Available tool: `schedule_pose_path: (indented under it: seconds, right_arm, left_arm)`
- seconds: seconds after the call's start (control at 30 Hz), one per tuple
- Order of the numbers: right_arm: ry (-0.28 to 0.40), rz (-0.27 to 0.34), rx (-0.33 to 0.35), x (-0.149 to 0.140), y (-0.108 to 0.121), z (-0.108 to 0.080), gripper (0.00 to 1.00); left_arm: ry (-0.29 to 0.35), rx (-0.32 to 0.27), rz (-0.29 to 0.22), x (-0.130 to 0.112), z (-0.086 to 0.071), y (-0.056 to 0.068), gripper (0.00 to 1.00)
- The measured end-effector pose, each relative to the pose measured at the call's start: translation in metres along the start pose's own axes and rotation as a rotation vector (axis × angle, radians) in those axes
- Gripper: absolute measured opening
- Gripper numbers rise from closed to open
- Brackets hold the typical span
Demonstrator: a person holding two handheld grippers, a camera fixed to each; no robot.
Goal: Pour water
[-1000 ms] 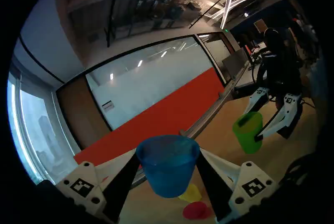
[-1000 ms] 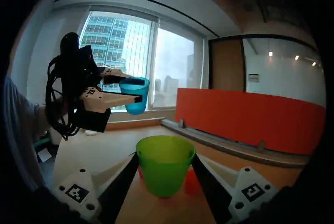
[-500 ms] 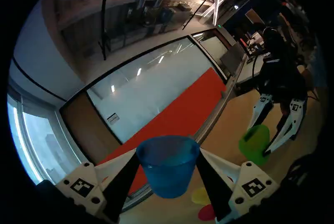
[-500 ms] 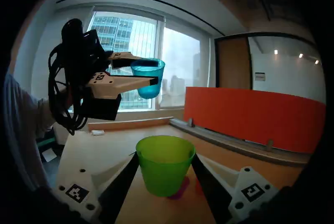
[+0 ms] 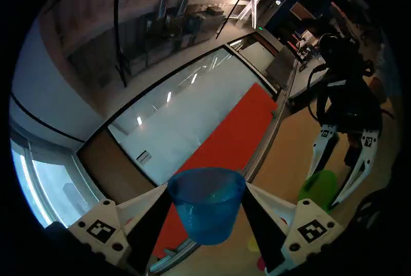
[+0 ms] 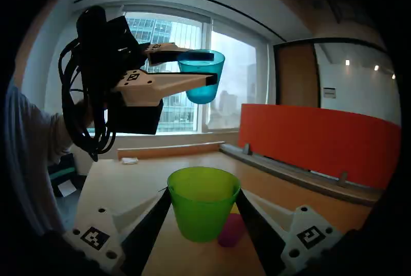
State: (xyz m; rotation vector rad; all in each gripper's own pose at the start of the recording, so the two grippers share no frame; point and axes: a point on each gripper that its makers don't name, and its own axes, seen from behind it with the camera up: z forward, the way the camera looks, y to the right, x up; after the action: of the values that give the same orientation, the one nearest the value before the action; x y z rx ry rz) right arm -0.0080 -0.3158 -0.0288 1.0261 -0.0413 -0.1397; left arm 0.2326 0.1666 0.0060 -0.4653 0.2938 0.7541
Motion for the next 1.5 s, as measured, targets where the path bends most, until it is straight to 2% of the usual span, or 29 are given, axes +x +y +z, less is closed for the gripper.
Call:
schedule_pose_path:
  seconds: [0.6,1.5]
  right_arm:
    - [-0.006,0.005,0.036,-0.004,-0.014,0.009,0.91]
    - [0.001,0.000,0.043,0.000,-0.015,0.009,0.90]
  left_arm:
    - [0.029,0.007,0.090,0.017,0.002,-0.001,0.87]
    - [0.057,0.012,0.260,0.035,0.005,0.004,0.87]
